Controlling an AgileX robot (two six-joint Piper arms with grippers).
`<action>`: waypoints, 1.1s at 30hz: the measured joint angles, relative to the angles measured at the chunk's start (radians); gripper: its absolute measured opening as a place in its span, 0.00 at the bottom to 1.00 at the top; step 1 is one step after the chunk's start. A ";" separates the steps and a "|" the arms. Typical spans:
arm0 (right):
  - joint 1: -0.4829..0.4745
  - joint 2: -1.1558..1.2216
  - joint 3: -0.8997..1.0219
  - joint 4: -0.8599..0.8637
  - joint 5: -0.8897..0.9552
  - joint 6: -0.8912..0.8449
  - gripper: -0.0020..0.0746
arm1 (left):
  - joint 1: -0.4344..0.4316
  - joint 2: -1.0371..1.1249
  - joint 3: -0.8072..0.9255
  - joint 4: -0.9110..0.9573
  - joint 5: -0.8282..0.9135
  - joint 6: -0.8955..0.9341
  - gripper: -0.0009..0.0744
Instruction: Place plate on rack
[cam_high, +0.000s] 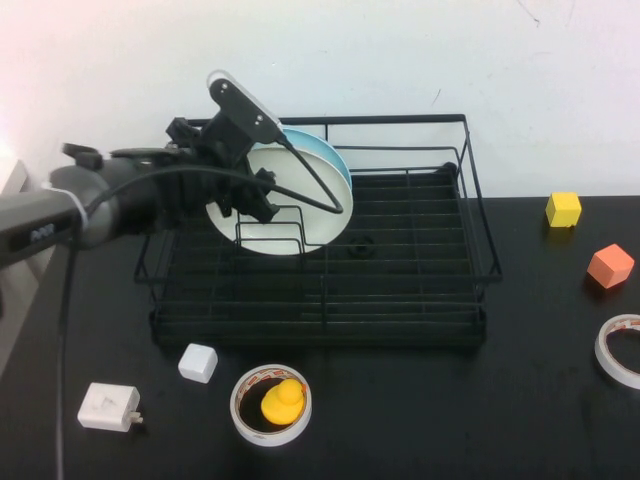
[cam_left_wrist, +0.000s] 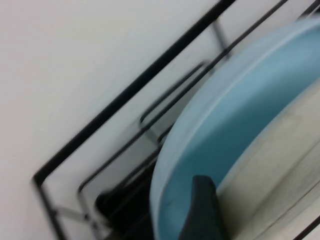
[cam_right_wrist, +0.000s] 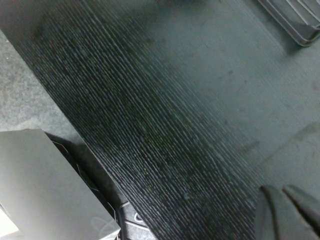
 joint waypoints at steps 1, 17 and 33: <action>0.000 0.000 0.000 0.000 -0.002 0.000 0.02 | -0.013 0.000 0.000 -0.002 -0.034 -0.002 0.61; 0.000 0.000 0.000 -0.009 -0.106 0.000 0.02 | -0.099 -0.169 0.037 -0.029 -0.411 -0.083 0.61; 0.000 -0.085 0.011 -0.230 -0.038 0.071 0.02 | -0.099 -0.709 0.333 -0.032 -0.276 -0.368 0.17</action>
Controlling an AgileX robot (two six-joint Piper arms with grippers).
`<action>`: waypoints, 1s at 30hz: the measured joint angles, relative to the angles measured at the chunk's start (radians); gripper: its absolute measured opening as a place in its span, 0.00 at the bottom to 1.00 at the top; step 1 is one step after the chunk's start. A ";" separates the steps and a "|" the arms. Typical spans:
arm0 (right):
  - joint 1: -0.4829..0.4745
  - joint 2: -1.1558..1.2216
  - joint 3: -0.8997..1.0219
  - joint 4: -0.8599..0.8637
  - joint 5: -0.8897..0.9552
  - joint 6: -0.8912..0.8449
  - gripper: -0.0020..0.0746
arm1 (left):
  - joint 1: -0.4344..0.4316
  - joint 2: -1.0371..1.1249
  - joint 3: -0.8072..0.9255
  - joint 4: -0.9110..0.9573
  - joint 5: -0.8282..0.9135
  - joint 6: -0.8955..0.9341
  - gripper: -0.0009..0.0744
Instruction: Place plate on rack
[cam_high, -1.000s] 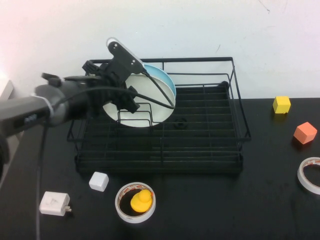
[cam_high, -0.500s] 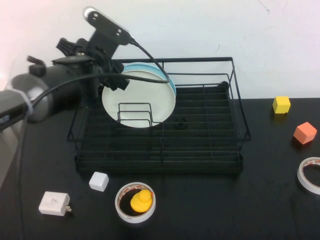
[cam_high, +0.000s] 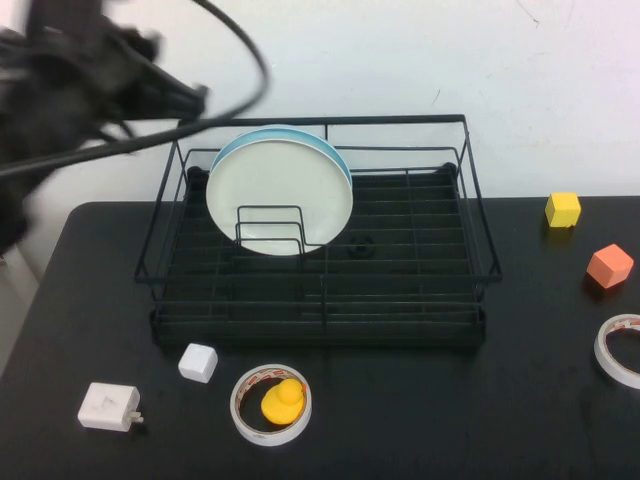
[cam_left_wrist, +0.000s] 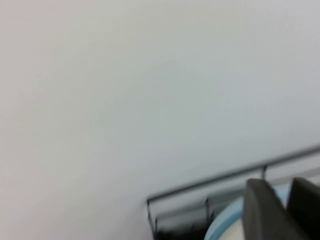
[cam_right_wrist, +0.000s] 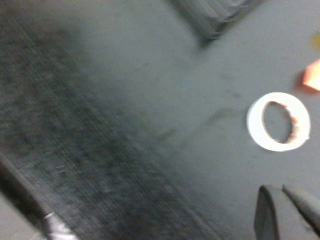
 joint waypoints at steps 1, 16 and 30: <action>0.000 -0.020 0.000 -0.026 0.000 0.016 0.02 | 0.000 -0.040 0.015 0.000 0.009 -0.006 0.12; 0.000 -0.410 0.010 -0.125 -0.005 0.119 0.02 | 0.000 -0.569 0.126 0.008 0.149 -0.044 0.01; 0.000 -0.546 0.359 0.030 -0.205 0.157 0.02 | 0.000 -0.795 0.146 0.008 0.108 -0.041 0.01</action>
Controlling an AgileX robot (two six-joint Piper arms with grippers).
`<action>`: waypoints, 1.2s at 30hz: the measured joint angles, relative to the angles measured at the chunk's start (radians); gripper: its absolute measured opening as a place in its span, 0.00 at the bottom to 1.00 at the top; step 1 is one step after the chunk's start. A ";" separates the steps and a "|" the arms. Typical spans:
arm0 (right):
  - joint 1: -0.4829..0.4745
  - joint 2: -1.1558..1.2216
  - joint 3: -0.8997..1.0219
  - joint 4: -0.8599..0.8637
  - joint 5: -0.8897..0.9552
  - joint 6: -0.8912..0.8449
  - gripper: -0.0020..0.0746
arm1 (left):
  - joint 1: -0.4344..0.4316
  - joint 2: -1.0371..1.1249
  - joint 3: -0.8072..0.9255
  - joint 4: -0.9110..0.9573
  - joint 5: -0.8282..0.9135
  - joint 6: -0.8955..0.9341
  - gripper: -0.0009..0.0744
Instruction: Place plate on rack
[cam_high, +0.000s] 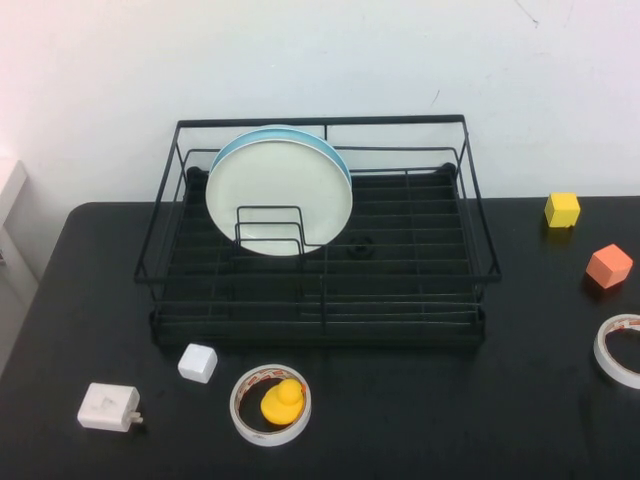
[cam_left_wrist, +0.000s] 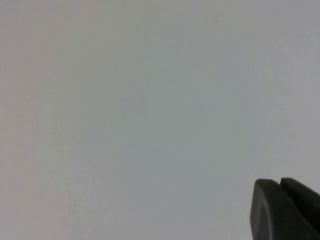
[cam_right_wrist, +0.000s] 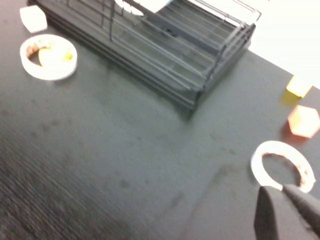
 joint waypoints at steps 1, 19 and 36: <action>0.000 0.000 0.016 0.008 -0.030 0.000 0.02 | 0.000 -0.016 0.015 0.000 -0.012 0.000 0.01; 0.000 0.000 0.125 -0.016 -0.288 -0.065 0.02 | 0.000 -0.115 0.511 0.000 -0.012 -0.136 0.01; 0.000 0.000 0.141 0.037 -0.300 -0.065 0.02 | 0.000 -0.115 0.809 0.000 0.014 -0.148 0.01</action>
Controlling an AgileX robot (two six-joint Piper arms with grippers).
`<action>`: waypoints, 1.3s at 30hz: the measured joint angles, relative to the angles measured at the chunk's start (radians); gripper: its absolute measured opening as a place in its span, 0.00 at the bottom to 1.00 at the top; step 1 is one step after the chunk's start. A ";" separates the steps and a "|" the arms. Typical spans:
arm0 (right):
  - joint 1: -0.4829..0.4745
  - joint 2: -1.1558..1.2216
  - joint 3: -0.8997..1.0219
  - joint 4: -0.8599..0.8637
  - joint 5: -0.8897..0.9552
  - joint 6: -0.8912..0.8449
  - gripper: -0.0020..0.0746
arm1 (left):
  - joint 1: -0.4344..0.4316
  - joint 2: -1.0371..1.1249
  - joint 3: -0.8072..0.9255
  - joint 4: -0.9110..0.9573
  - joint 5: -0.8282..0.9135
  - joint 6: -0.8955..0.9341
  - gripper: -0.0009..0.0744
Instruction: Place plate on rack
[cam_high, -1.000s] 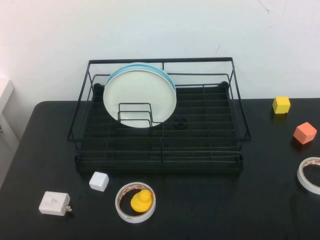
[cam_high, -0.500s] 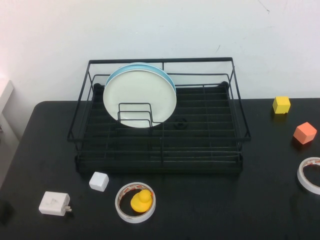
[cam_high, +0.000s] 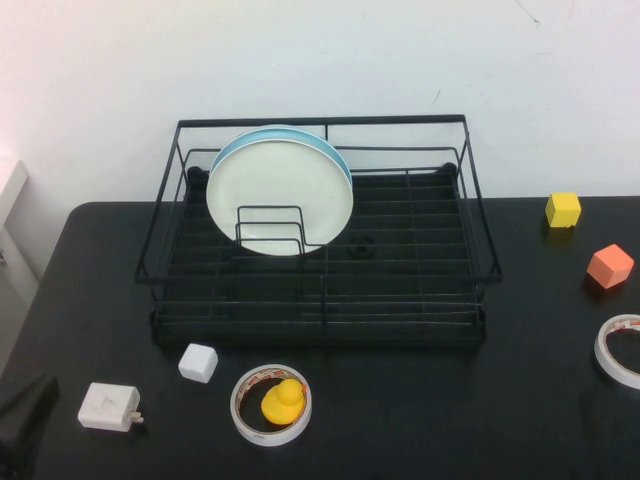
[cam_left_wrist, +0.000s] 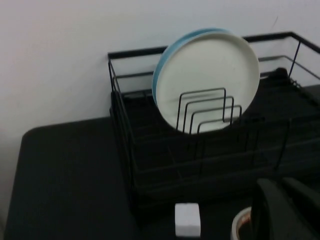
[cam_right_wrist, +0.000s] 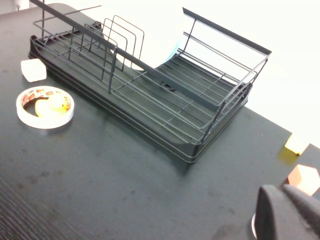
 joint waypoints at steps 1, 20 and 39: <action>0.000 0.000 0.000 0.000 0.000 0.000 0.02 | 0.000 0.000 0.011 0.000 0.000 -0.002 0.01; 0.000 0.000 0.000 0.007 0.000 0.000 0.02 | -0.008 -0.105 0.133 0.000 0.004 -0.070 0.01; 0.000 0.000 0.000 0.015 0.000 0.000 0.02 | 0.170 -0.429 0.140 0.000 0.006 -0.072 0.01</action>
